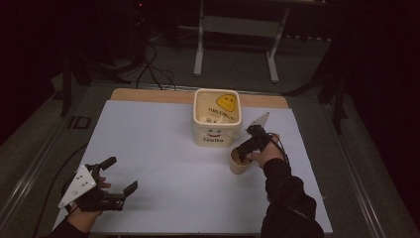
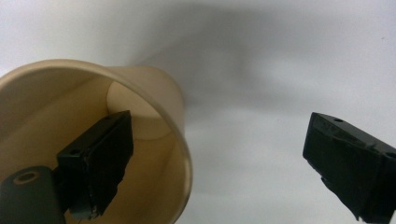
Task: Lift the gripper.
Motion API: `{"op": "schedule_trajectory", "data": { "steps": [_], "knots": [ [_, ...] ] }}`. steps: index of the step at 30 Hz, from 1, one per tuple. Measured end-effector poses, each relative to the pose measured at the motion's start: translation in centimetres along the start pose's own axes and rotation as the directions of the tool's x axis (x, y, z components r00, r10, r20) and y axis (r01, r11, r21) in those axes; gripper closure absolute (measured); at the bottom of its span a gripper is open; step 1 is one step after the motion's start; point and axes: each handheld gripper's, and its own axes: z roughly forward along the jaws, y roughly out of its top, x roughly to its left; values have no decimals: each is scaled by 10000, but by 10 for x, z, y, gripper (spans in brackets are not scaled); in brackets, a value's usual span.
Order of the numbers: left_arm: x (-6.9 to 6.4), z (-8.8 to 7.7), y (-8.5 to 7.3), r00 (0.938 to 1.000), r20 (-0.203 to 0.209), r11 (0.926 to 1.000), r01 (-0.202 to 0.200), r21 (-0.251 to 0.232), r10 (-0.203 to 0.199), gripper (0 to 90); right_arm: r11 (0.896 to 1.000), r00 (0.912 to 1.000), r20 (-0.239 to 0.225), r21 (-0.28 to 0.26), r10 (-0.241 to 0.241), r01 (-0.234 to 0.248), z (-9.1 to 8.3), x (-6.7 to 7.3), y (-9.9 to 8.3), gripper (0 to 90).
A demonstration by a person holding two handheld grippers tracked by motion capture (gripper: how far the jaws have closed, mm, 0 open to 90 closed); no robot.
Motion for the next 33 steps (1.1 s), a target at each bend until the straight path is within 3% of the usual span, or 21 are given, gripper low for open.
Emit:
{"op": "schedule_trajectory", "data": {
  "steps": [17,24,33],
  "knots": [
    [1,0,0,10000,-8,10000,44,-12,-44,6,9991,9996,49,318,-288,286,-11,4,1,88],
    [1,0,0,10000,1,10000,40,-9,-40,6,9986,9991,4,319,-433,432,-31,2,3,88],
    [1,0,0,10000,14,10000,60,-7,-60,6,9976,9972,396,291,-640,628,-60,2,6,88]
  ]
}}
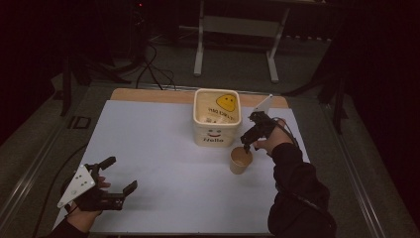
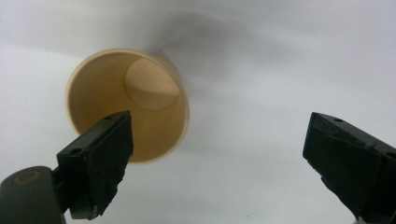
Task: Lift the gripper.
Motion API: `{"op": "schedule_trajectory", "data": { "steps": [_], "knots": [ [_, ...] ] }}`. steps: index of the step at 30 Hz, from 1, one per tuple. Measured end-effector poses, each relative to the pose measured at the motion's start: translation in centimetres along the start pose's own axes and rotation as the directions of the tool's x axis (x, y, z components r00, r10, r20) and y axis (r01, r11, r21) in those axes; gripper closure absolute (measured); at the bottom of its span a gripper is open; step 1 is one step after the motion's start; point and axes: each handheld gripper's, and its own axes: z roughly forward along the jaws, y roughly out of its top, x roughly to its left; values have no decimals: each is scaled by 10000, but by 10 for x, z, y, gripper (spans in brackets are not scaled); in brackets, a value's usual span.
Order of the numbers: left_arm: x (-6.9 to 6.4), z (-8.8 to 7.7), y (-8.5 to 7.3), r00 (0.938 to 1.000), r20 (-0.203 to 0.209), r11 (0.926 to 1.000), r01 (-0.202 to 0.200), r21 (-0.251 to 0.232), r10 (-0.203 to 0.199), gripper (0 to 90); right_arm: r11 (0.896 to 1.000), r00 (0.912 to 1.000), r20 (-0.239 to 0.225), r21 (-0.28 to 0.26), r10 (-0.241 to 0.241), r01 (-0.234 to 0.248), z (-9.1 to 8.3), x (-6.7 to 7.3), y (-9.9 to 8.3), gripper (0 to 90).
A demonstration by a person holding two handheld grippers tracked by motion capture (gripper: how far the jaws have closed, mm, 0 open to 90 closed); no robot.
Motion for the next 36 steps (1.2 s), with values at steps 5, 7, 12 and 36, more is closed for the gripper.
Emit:
{"op": "schedule_trajectory", "data": {
  "steps": [5,7,12,36],
  "knots": [
    [0,0,0,10000,12,10000,17,-17,-17,6,9998,10000,-1,-177,-45,45,-23,-5,-1,88],
    [0,0,0,10000,7,10000,17,-3,-17,6,9997,9999,60,-212,-92,93,-32,-8,-1,88],
    [0,0,0,10000,34,10000,46,11,-46,6,9994,9995,188,-235,-266,270,-51,-12,-2,88],
    [0,0,-2,10000,62,10000,36,62,-37,6,9624,9615,-402,-87,-2717,2716,-106,-10,-9,88]
  ]
}}
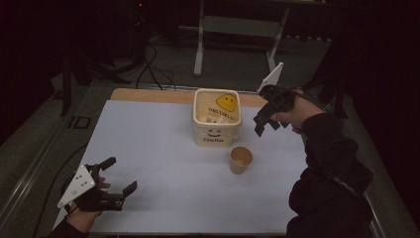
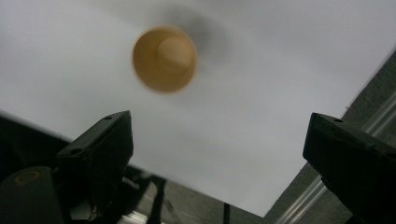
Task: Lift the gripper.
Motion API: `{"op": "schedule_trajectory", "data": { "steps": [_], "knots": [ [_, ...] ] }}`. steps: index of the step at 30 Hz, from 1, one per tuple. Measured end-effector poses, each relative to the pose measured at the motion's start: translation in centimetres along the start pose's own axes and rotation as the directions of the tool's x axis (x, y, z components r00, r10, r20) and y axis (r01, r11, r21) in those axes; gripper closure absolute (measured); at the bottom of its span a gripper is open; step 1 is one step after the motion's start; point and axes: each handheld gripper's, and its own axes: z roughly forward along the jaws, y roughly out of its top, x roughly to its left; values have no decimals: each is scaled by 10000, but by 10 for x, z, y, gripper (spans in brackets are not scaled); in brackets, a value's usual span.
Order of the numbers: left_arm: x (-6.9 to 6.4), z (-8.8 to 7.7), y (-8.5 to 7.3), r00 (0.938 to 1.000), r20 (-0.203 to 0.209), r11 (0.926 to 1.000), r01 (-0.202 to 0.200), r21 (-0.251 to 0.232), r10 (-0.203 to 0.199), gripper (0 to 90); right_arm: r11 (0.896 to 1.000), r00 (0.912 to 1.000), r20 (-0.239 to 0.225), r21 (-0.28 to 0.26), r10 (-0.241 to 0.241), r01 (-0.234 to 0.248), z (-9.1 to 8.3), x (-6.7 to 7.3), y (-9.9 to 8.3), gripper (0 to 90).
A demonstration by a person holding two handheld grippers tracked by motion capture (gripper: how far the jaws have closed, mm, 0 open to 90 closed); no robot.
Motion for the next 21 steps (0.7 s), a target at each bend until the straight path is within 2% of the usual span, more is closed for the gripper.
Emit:
{"op": "schedule_trajectory", "data": {
  "steps": [1,3,4,6,8,9,10,11,13,14,15,16,17,18,19,20,21],
  "knots": [
    [0,0,0,10000,5,10000,-18,20,18,6,9994,9995,27,94,-325,325,1,2,-1,88],
    [0,0,0,10000,7,10000,-26,26,25,6,9907,9905,-312,213,-1337,1344,3,8,-4,88],
    [0,-1,0,10000,2,10000,-16,6,16,6,9871,9866,-447,245,-1570,1582,4,10,-5,88],
    [0,-1,0,10000,-13,10000,2,-13,-2,6,9719,9707,-572,184,-2334,2348,4,14,-7,88],
    [0,-2,0,10000,-32,10000,8,-13,-8,6,9665,9639,-801,171,-2540,2561,3,15,-8,89],
    [0,-2,0,10000,-32,10000,11,-9,-11,6,9596,9576,-668,72,-2803,2814,3,16,-9,96],
    [0,-2,0,10000,-37,10000,6,4,-6,6,9571,9563,-396,-80,-2897,2896,1,16,-9,130],
    [0,-1,0,10000,-27,10000,-4,14,4,6,9571,9567,-320,-273,-2893,2885,-1,16,-9,138],
    [0,-1,0,10000,-22,10000,-7,12,7,6,9487,9492,-151,-408,-3142,3134,-5,16,-10,138],
    [0,-1,0,10000,-13,10000,-39,45,39,6,9474,9482,-59,-424,-3177,3172,-5,16,-10,138],
    [0,-1,-1,10000,-9,10000,-33,57,33,6,9417,9429,35,-506,-3330,3327,-6,16,-11,138],
    [0,-1,-1,10000,-9,10000,-33,57,33,6,9417,9429,35,-506,-3330,3327,-6,16,-11,138],
    [0,-1,-1,10000,-5,10000,-26,57,27,6,9354,9371,49,-588,-3491,3488,-7,16,-12,136],
    [0,-1,-1,10000,10,10000,-25,54,25,6,9246,9272,118,-716,-3744,3743,-8,16,-12,137],
    [0,-1,-1,10000,12,10000,-21,50,21,6,8952,9042,500,-1273,-4242,4270,-11,17,-13,157],
    [0,-1,-1,10000,-1,10000,-20,56,20,6,8952,9042,500,-1273,-4242,4270,-11,17,-13,157],
    [0,-1,-1,10000,5,10000,-19,58,19,6,8911,9013,413,-1372,-4312,4326,-12,17,-13,174]
  ]
}}
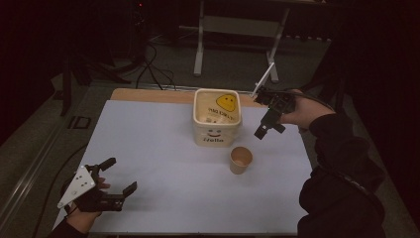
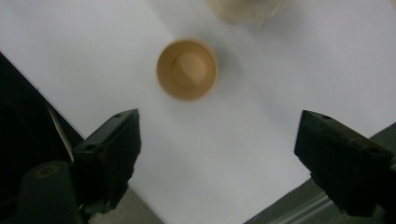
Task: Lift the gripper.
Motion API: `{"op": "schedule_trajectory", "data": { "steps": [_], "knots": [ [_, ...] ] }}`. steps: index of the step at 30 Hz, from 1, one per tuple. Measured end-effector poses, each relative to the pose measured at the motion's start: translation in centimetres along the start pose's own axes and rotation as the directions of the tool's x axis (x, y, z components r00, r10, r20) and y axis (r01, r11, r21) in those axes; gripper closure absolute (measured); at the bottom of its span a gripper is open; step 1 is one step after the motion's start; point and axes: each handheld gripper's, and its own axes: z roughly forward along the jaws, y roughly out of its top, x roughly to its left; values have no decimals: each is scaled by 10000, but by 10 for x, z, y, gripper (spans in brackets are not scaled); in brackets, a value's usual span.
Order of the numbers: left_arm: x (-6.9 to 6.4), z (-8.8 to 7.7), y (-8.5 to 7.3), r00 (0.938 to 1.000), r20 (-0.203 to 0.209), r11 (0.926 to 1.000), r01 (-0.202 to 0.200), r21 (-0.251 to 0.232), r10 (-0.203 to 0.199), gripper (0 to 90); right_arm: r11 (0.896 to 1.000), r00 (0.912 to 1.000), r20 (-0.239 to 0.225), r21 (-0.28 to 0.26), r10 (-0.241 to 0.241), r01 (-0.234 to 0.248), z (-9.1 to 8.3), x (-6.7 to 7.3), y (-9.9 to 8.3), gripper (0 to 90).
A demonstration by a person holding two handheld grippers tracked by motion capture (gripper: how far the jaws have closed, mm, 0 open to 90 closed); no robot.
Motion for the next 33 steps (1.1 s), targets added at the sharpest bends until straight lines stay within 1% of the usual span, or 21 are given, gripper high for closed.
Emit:
{"op": "schedule_trajectory", "data": {
  "steps": [1,4,6,7,8,10,11,12,13,14,16,17,18,20,22,24,26,28,30,31,33],
  "knots": [
    [0,0,0,10000,1,10000,-8,0,8,6,9991,9990,-191,111,-411,413,0,3,1,190],
    [0,0,0,10000,17,10000,-46,2,46,6,9971,9975,-243,340,-668,676,0,6,2,198],
    [0,0,0,10000,76,10000,-57,-4,57,6,9923,9942,-165,622,-1066,1074,0,11,4,190],
    [0,0,0,9999,96,10000,-69,-11,70,6,9885,9920,-152,832,-1255,1263,-1,14,5,176],
    [0,0,0,9999,99,9999,-106,-5,106,6,9805,9841,-173,843,-1767,1775,-1,20,6,152],
    [0,0,0,9998,105,9999,-140,13,140,6,9767,9806,-271,881,-1943,1959,0,23,6,140],
    [0,0,0,9998,125,9999,-146,15,146,6,9646,9676,-382,780,-2495,2518,1,29,7,143],
    [0,0,0,9998,136,9999,-157,17,157,6,9646,9676,-382,780,-2495,2518,1,29,7,143],
    [0,0,0,9998,132,9998,-174,34,174,6,9570,9591,-409,677,-2799,2822,2,32,6,143],
    [0,1,0,9998,138,9998,-168,43,167,6,9405,9413,-238,411,-3366,3374,2,37,4,152],
    [0,1,0,9998,117,9998,-174,53,173,6,9235,9234,-299,165,-3826,3832,4,40,3,164],
    [0,1,0,9998,115,9998,-170,51,169,6,9067,9067,-214,103,-4213,4216,6,43,2,188],
    [0,1,0,9998,115,9998,-169,61,169,6,9067,9067,-214,103,-4213,4216,6,43,2,188],
    [0,1,0,9997,111,9998,-205,65,204,6,8997,9003,-212,326,-4348,4353,9,44,1,188],
    [0,0,0,9997,151,9998,-198,32,198,6,8871,8881,-141,419,-4595,4596,11,45,1,188],
    [0,0,0,9996,167,9998,-222,12,221,6,8790,8802,-194,452,-4742,4746,12,46,2,176],
    [0,-1,0,9996,173,9998,-216,6,216,6,8633,8644,-139,436,-5027,5028,11,49,2,171],
    [1,-1,0,9996,206,9998,-200,1,200,6,8586,8593,-141,347,-5112,5114,9,52,4,168],
    [1,-1,0,9995,223,9998,-215,15,214,6,8479,8483,-142,257,-5293,5295,7,54,5,158],
    [1,-1,0,9995,240,9998,-216,23,216,6,8481,8485,-204,254,-5288,5292,7,55,6,153],
    [1,0,-1,9994,261,9998,-210,30,209,6,8410,8415,-127,301,-5401,5402,8,57,7,132]
  ]
}}
